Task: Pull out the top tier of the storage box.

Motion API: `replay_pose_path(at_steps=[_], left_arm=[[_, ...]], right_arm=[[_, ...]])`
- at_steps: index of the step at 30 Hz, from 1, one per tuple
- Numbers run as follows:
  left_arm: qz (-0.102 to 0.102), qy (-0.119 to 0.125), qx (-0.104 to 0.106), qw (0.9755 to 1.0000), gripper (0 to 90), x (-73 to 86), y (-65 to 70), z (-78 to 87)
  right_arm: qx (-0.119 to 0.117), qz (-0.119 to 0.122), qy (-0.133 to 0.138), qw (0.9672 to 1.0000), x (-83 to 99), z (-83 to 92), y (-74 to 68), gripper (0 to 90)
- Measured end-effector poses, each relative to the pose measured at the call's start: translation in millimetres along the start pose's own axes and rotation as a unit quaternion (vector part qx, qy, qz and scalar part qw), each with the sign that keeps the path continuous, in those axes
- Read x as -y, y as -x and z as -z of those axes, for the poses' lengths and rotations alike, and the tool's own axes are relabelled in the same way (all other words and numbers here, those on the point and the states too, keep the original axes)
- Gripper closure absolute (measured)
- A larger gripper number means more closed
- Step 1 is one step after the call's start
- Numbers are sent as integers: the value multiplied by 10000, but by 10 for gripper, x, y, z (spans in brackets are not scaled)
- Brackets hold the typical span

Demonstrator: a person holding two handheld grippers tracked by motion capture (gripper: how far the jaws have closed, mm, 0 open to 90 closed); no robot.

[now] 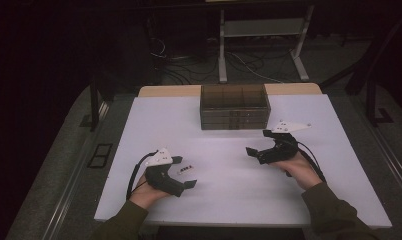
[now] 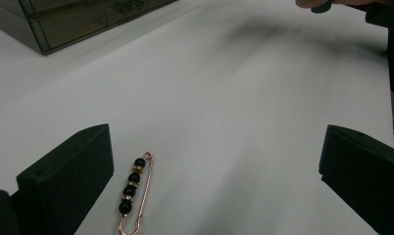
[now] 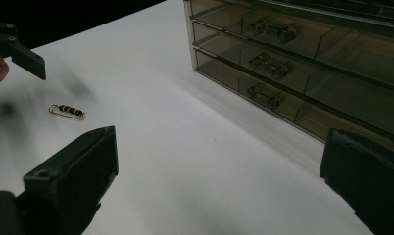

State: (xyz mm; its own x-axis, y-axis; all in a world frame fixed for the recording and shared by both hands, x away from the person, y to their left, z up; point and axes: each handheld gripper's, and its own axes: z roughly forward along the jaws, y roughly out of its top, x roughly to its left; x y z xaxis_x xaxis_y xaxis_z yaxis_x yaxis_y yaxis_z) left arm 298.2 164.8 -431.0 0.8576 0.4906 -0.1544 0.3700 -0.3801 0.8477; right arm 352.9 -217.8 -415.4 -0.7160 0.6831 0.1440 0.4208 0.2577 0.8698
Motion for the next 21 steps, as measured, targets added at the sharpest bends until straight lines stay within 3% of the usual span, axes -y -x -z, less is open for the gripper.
replay_pose_path(at_steps=[21], left_arm=[[17, 23, -3, 10000, 0, 4, -6, -3]], right_arm=[[-51, 5, 84, 10000, -111, -122, 18, 4]])
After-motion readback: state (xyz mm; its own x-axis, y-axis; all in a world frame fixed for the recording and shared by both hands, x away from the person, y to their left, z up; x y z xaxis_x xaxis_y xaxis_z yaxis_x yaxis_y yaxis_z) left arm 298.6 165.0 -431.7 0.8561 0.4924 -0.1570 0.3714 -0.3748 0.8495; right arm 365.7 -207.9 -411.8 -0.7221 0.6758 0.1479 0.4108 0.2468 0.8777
